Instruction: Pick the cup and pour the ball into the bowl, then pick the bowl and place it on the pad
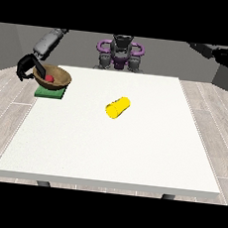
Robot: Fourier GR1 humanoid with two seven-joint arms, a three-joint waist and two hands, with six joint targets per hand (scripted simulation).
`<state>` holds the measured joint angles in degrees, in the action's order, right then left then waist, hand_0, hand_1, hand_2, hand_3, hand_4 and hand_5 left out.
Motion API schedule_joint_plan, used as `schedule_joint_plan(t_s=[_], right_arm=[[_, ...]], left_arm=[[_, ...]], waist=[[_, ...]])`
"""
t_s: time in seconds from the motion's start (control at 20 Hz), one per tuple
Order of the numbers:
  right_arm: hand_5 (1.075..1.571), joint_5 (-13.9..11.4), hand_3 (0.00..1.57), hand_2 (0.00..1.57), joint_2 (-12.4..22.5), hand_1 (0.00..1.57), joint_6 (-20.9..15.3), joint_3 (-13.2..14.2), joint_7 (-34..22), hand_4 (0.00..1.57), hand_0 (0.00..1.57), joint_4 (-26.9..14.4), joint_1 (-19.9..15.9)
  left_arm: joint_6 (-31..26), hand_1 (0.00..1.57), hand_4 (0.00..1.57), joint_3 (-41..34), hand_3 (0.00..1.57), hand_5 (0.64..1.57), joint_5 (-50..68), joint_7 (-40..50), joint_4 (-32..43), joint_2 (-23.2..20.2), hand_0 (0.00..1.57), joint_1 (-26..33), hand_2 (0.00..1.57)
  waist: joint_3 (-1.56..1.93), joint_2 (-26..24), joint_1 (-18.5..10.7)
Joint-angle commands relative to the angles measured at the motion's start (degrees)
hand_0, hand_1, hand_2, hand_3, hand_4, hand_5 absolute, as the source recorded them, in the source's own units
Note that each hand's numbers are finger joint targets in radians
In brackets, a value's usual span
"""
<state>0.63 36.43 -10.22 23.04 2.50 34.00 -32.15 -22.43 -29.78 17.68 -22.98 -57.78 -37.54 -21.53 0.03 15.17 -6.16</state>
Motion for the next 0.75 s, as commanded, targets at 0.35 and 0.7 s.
schedule_joint_plan(t_s=[0.35, 0.7], right_arm=[[1.369, -0.51, 0.12, 0.0, 2.01, 0.0, 4.07, -1.32, -3.27, 0.0, 0.0, -4.53, -3.09], [1.434, -0.28, 0.0, 0.0, -4.08, 0.0, 8.57, -5.63, -9.56, 0.48, 0.0, 1.09, -7.98]], left_arm=[[0.45, 0.0, 1.08, 4.87, 0.0, 1.567, -1.33, 3.19, -5.38, 3.49, 0.0, 1.6, 0.0], [8.42, 0.0, 0.9, 11.43, 0.0, 1.559, -4.95, 12.8, -5.18, 12.41, 0.0, 3.69, 0.0]], waist=[[0.02, -5.1, -0.45], [-0.15, -22.46, 3.89]])
